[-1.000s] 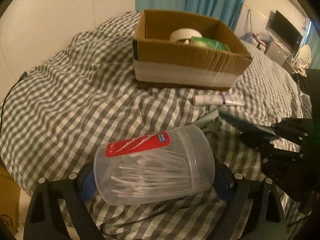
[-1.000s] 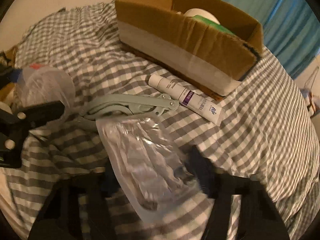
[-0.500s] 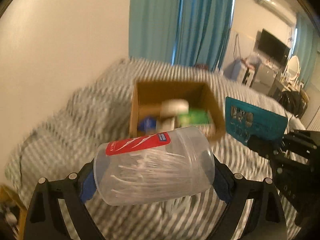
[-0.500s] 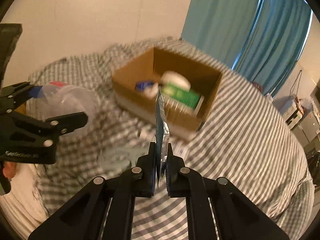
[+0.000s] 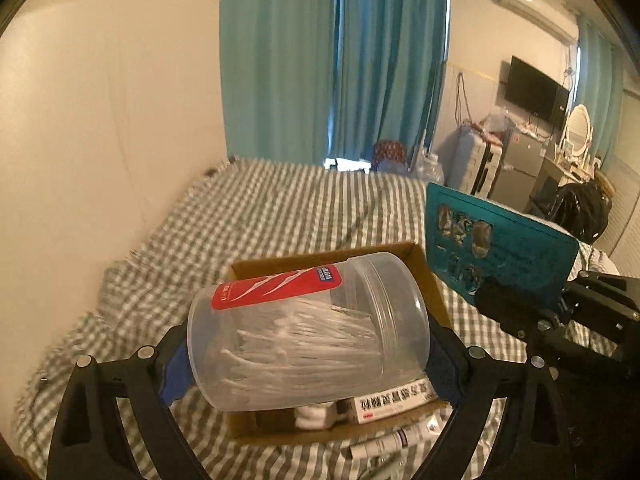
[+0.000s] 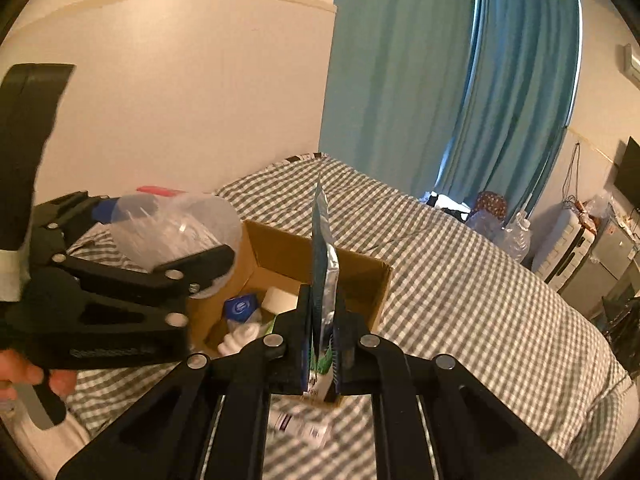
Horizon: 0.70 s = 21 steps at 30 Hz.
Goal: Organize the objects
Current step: 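Place the swab jar and blister pack into the cardboard box, opening both tools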
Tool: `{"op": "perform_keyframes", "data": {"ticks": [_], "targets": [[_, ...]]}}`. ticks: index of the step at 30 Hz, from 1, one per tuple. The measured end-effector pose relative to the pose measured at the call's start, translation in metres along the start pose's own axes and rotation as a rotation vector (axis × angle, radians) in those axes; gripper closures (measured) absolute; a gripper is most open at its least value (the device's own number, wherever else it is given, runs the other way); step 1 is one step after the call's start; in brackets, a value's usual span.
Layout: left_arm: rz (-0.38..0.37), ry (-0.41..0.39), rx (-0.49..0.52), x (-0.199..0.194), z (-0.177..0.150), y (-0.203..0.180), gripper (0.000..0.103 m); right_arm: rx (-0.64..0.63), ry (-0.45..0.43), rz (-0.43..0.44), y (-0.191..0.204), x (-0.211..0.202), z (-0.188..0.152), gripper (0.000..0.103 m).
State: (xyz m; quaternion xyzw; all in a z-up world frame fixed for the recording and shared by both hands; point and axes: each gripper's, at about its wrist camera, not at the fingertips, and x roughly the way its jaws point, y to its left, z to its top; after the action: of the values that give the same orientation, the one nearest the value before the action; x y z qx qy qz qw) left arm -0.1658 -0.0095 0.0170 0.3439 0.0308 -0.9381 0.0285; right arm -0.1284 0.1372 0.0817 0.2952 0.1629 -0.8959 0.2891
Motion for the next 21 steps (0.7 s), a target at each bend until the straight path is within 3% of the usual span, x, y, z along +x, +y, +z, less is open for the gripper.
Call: {"op": "perform_keyframes", "data": {"ticks": [7, 15, 17, 19, 21], "targets": [[0.016, 0.067, 0.006, 0.066, -0.010, 0.011, 0.008, 0.065, 0.086, 0.046, -0.012, 0.077, -0.011, 0.096], [0.014, 0.085, -0.003, 0.079, -0.006, 0.014, 0.007, 0.101, 0.084, 0.065, -0.022, 0.099, -0.009, 0.095], [0.013, 0.082, -0.007, 0.072, -0.002, 0.013, 0.007, 0.107, 0.071, 0.060, -0.026, 0.092, -0.007, 0.084], [0.023, 0.064, -0.012, 0.061, 0.003, 0.009, 0.002, 0.114, 0.044, 0.044, -0.031, 0.078, -0.005, 0.048], [0.032, 0.030, -0.005, 0.043, 0.009, 0.004, 0.000, 0.119, 0.017, 0.033, -0.033, 0.062, -0.003, 0.043]]}}
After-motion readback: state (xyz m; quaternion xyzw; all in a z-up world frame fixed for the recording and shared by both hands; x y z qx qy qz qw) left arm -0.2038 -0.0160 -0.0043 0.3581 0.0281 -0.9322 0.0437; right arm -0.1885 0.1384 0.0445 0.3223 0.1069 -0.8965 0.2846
